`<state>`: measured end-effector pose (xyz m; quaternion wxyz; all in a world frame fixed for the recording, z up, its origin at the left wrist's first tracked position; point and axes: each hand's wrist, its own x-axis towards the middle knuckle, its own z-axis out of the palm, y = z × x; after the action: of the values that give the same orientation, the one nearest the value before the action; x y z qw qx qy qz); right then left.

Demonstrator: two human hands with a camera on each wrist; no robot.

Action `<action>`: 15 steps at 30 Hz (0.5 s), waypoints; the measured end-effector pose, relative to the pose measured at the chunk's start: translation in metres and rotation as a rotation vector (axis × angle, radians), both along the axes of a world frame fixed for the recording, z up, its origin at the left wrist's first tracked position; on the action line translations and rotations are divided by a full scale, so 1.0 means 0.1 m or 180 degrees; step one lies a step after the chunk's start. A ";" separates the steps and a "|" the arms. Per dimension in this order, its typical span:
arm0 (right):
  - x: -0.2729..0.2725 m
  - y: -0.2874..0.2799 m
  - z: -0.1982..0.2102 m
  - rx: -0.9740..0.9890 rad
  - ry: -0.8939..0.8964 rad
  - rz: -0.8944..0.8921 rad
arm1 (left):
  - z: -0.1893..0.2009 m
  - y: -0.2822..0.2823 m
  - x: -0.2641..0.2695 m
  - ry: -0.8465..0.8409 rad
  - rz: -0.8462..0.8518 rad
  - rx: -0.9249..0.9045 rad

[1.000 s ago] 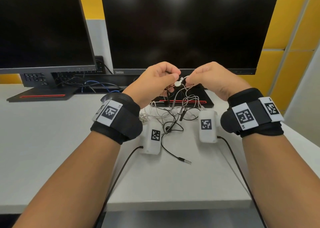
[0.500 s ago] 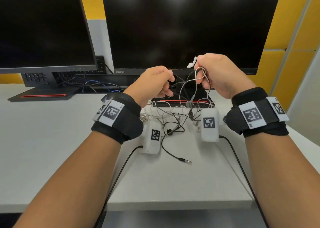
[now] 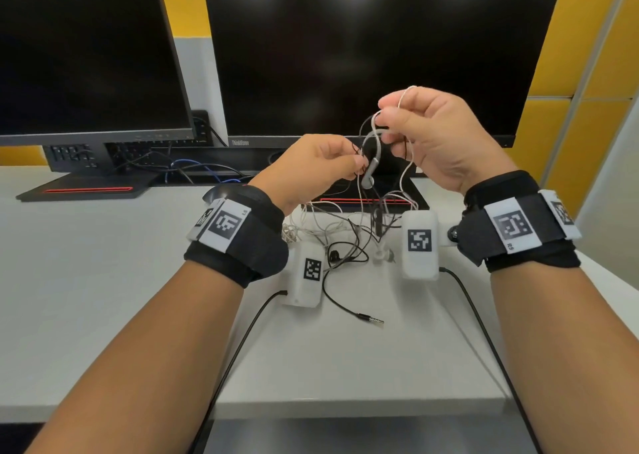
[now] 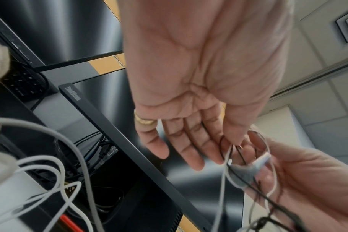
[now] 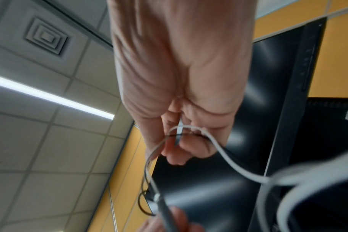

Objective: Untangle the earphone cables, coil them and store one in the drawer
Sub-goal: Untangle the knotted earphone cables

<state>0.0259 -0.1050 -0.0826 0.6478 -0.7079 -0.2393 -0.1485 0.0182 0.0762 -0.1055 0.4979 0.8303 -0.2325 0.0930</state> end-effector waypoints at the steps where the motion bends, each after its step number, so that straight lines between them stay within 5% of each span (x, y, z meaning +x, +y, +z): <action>1: 0.01 -0.01 -0.01 -0.0123 0.0031 -0.0060 | 0.01 0.00 0.00 0.0001 0.0024 -0.0115; 6: -0.04 0.00 -0.01 -0.0909 0.0360 0.0116 | 0.01 -0.01 0.01 -0.0035 0.0000 -0.0401; 15: -0.03 -0.02 -0.03 -0.1313 0.0464 0.0205 | 0.03 0.01 0.01 0.0032 -0.0146 -0.0824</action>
<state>0.0229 -0.1066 -0.0859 0.5092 -0.8262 -0.2396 -0.0240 0.0192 0.0770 -0.1026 0.6041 0.7540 -0.2350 0.1067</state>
